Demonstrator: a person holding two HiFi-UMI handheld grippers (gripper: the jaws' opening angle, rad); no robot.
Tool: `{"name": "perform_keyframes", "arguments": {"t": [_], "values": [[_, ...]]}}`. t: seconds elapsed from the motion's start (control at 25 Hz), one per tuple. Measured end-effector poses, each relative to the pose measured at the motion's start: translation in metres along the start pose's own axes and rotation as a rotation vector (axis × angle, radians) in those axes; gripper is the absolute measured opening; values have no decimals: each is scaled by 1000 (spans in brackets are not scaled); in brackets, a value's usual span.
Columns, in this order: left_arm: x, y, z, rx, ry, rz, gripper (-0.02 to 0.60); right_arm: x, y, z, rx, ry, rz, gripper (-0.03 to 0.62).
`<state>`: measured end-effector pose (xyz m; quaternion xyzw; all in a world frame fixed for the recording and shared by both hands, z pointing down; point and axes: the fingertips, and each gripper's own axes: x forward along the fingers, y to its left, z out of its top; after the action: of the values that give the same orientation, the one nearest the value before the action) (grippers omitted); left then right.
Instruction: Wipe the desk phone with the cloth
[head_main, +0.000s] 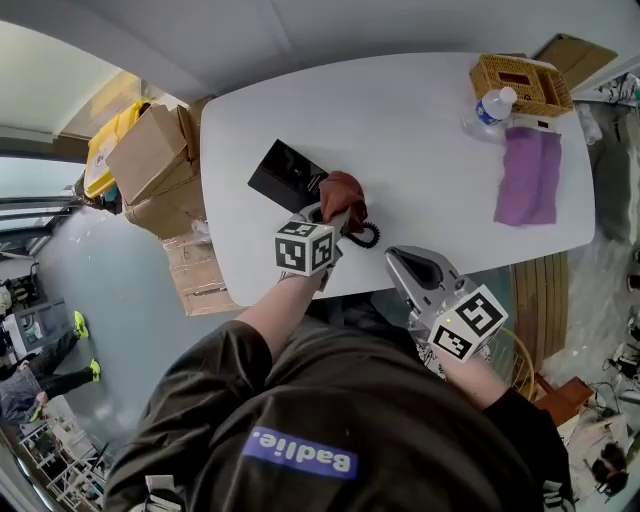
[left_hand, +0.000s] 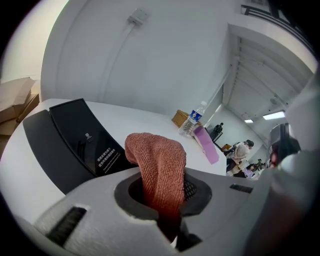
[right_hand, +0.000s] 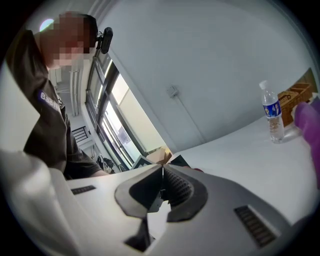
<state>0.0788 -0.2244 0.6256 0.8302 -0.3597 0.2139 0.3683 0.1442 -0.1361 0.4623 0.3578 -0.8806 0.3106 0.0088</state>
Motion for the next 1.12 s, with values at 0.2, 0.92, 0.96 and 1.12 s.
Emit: {"name": "perform_keyframes", "arguments": {"t": [0.2,0.92,0.96,1.12], "values": [[-34,-24,13,74,-54,-77,54,-2,22,0,-24,-17,-31,29],[-245,-42,-10,269,-256,-246,54,30,188,-36,-163,-46,-102,29],[-252,-42,-14,278,-262,-248,54,30,194,-39,-171,-42,-105,29],[-283,-53,-27,287,-291,-251,54,23,219,-48,-204,-24,-90,29]]}}
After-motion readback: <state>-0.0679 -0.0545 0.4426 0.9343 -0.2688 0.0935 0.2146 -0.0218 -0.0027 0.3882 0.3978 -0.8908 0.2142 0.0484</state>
